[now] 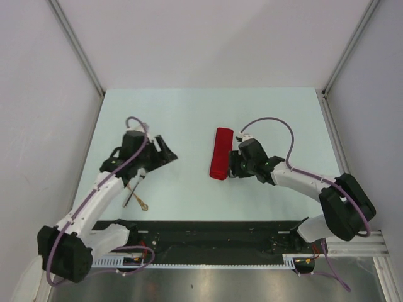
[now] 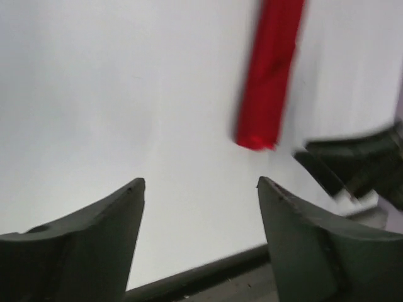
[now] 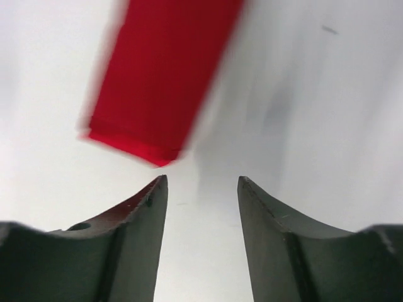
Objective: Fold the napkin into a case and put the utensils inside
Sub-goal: Pick up the fork from the corner of the board.
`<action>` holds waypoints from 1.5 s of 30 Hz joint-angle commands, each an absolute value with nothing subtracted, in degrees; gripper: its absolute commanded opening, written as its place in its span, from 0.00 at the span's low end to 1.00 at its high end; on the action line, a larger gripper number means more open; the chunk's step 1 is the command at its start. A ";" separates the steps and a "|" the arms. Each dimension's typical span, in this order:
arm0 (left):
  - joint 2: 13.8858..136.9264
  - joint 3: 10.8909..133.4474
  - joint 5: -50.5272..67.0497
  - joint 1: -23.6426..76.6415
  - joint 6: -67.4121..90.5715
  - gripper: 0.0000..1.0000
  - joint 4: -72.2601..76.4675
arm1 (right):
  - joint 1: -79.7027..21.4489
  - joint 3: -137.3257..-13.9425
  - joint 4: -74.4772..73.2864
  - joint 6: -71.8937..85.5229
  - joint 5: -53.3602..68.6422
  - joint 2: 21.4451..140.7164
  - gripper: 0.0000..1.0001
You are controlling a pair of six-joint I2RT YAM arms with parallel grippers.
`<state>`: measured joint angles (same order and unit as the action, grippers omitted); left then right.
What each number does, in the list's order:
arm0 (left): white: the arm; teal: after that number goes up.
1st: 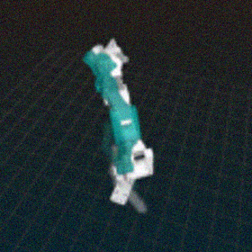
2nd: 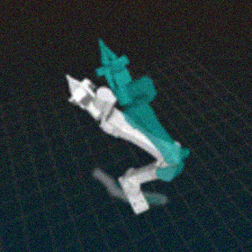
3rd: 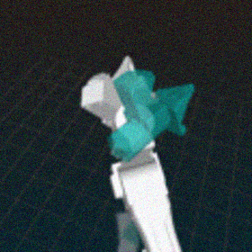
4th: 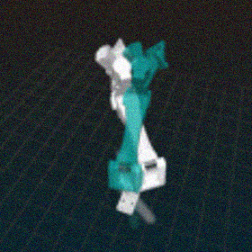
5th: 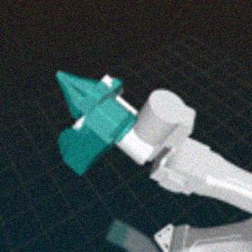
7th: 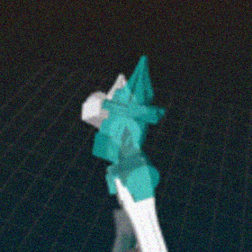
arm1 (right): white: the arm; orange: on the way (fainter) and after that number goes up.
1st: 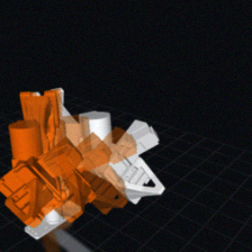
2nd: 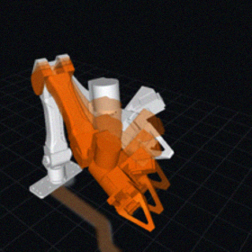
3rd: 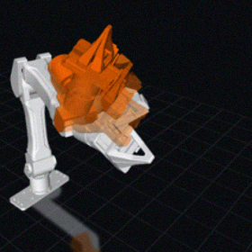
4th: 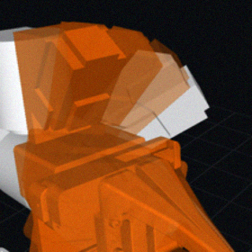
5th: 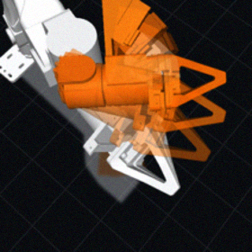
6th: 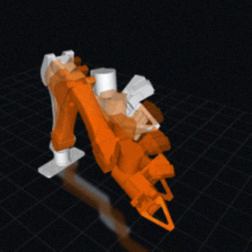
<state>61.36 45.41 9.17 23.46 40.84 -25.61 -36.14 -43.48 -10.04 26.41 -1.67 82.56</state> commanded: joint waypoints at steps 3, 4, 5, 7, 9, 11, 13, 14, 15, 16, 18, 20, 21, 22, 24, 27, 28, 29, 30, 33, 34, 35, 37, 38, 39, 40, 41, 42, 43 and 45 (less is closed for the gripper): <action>70.00 50.17 6.94 7.13 26.64 0.75 -41.66 | -42.62 -49.22 -9.59 20.04 8.58 77.70 0.62; 72.92 51.23 8.77 6.34 25.24 0.69 -42.18 | -42.71 -49.04 -9.06 19.26 10.88 77.35 0.62; 76.43 52.46 8.79 5.89 21.40 0.64 -42.97 | -42.71 -48.26 -7.57 19.16 13.07 76.47 0.62; 82.93 54.75 6.86 5.80 18.30 0.61 -43.60 | -42.28 -47.20 -6.68 18.11 18.35 75.50 0.63; 84.81 55.37 7.03 4.93 16.26 0.64 -43.94 | -42.10 -45.62 -6.50 17.32 19.95 74.01 0.62; 85.17 55.90 3.29 4.92 14.86 0.70 -43.16 | -41.05 -44.13 -6.33 16.70 21.00 72.69 0.63; 86.65 57.03 0.80 4.66 13.63 0.70 -43.41 | -38.86 -41.14 -4.76 17.14 23.64 70.24 0.62; 87.36 57.56 -1.99 4.57 12.67 0.69 -43.94 | -38.15 -40.00 -4.22 17.49 24.51 69.53 0.61; 87.54 58.00 -3.50 4.57 12.13 0.69 -44.03 | -37.62 -38.34 -3.78 17.58 25.91 67.87 0.61; 87.63 57.40 -4.65 4.57 11.43 0.68 -42.47 | -36.83 -37.71 -3.61 17.49 26.19 67.24 0.61; 88.76 57.22 -6.84 4.48 9.50 0.68 -41.23 | -35.08 -36.66 -4.30 16.70 26.98 65.49 0.61; 91.04 57.31 -7.73 4.57 7.57 0.69 -40.09 | -33.50 -36.04 -4.83 16.35 26.98 64.25 0.61; 91.75 56.96 -8.17 4.57 6.95 0.70 -39.47 | -32.88 -35.77 -4.83 16.17 27.50 63.64 0.61; 92.19 56.95 -8.43 4.57 6.33 0.70 -38.33 | -32.52 -35.25 -4.75 16.08 27.94 62.68 0.61; 93.34 57.21 -10.62 4.48 5.98 0.68 -37.27 | -31.29 -34.98 -4.66 16.00 28.56 61.97 0.61; 93.78 58.00 -9.23 4.48 5.97 0.61 -35.78 | -30.67 -34.37 -4.13 16.00 28.74 61.70 0.60; 93.95 58.18 -7.75 4.48 6.06 0.53 -34.90 | -30.67 -34.19 -3.52 16.00 28.83 61.70 0.60; 94.22 58.27 -7.30 4.48 6.15 0.49 -34.63 | -30.67 -33.93 -3.08 16.08 29.00 62.31 0.59; 95.26 58.62 -7.38 4.48 6.24 0.46 -34.72 | -30.59 -33.75 -2.47 16.17 29.26 62.58 0.60; 96.59 58.62 -5.63 4.48 5.98 0.33 -34.37 | -30.67 -33.49 0.69 17.31 28.83 64.42 0.61; 97.55 58.88 -5.28 4.48 6.15 0.20 -34.71 | -30.67 -33.57 2.36 18.10 28.57 65.21 0.62; 97.99 59.50 -5.36 4.48 6.41 0.15 -35.33 | -30.67 -34.62 2.37 18.19 28.30 66.00 0.63; 96.69 61.08 -3.44 4.48 7.72 0.02 -37.08 | -31.11 -35.94 2.63 18.80 27.95 68.46 0.64; 95.55 62.22 -2.91 4.48 8.43 0.00 -37.70 | -31.55 -36.21 3.59 18.72 28.99 69.08 0.64; 94.23 62.84 -2.38 4.48 9.13 0.00 -39.10 | -32.07 -36.47 6.21 18.63 30.13 70.47 0.64; 91.52 63.54 -1.94 4.57 11.05 0.00 -40.16 | -33.30 -36.56 7.63 18.81 30.84 71.10 0.64; 90.36 65.29 -0.45 4.57 12.21 0.00 -41.47 | -34.27 -36.74 9.13 19.68 30.85 71.80 0.64; 88.96 66.00 1.21 4.57 13.61 0.00 -43.92 | -35.06 -37.87 11.32 20.30 30.76 73.37 0.64; 87.47 66.27 3.14 4.66 16.32 0.00 -44.38 | -35.85 -38.84 11.95 21.09 30.94 74.52 0.64; 81.85 65.40 7.90 5.01 19.76 0.00 -43.51 | -38.31 -41.99 15.26 24.51 31.38 78.20 0.64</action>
